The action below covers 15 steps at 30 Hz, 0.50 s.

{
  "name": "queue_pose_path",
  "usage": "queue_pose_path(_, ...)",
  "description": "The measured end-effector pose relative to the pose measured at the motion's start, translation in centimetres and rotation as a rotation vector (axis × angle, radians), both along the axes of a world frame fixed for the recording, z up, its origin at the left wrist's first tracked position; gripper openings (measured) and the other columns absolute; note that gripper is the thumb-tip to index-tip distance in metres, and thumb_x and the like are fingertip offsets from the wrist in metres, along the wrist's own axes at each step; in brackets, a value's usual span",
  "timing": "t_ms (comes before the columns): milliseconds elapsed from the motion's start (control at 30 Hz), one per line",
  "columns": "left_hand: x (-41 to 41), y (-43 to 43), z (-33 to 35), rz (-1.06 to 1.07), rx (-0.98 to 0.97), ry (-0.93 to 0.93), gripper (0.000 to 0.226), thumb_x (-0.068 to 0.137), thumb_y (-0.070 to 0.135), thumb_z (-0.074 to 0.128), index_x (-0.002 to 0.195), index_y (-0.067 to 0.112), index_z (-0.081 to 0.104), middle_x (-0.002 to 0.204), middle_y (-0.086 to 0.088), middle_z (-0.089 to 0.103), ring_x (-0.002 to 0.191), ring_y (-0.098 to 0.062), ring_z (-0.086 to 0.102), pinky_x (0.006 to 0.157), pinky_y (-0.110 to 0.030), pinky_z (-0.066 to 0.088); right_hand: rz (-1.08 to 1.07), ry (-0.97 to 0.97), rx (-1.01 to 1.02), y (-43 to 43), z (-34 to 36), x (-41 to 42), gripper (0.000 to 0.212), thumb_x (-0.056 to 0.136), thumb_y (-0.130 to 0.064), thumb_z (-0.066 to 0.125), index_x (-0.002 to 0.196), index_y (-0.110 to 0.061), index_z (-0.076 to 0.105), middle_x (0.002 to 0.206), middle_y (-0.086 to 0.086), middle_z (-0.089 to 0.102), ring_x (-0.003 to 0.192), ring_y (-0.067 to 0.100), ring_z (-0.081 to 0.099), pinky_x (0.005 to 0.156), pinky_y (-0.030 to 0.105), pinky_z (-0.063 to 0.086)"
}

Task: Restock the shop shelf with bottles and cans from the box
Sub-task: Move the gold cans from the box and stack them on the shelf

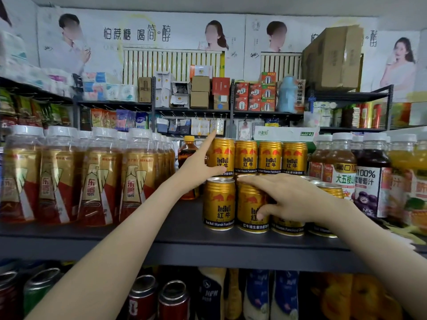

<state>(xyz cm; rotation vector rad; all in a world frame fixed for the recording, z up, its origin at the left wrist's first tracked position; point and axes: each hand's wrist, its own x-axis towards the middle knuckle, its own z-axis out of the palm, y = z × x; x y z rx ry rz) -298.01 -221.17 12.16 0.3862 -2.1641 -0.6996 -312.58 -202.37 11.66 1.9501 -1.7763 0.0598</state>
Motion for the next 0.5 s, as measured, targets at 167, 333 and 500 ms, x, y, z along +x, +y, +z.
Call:
queue_pose_path(167, -0.2, -0.2, 0.0, -0.049, 0.110, 0.056, 0.097, 0.084, 0.020, 0.072, 0.149, 0.046, 0.005, 0.158, -0.002, 0.022, 0.142, -0.026, 0.026, 0.113, -0.047, 0.030, -0.022, 0.046, -0.014, 0.2, 0.0, 0.2, 0.081, 0.088, -0.053, 0.056, 0.151, -0.036, 0.008, 0.154, -0.016, 0.027, 0.139, 0.005, 0.026, 0.111, 0.021, 0.017)
queue_pose_path(333, 0.8, 1.7, -0.4, 0.070, 0.109, 0.126, 0.079, 0.090, 0.024, 0.065, 0.151, 0.029, 0.016, 0.151, -0.007, 0.034, 0.136, -0.023, 0.037, 0.108, -0.039, 0.036, 0.022, 0.052, -0.172, 0.6, -1.7, -0.2, 0.078, 0.088, -0.054, 0.056, 0.151, -0.031, 0.016, 0.154, -0.010, 0.030, 0.142, 0.008, 0.024, 0.119, 0.032, 0.007)
queue_pose_path(500, 3.5, 6.8, -3.9, 0.271, -0.148, 0.222, 0.054, 0.093, 0.022, 0.058, 0.142, 0.020, 0.034, 0.139, 0.000, 0.045, 0.122, -0.008, 0.044, 0.097, -0.023, 0.036, 0.078, -0.098, -0.400, 1.7, -4.5, 1.7, 0.069, 0.095, -0.032, 0.054, 0.153, -0.019, 0.016, 0.153, 0.001, 0.034, 0.143, 0.014, 0.026, 0.117, 0.030, 0.009)
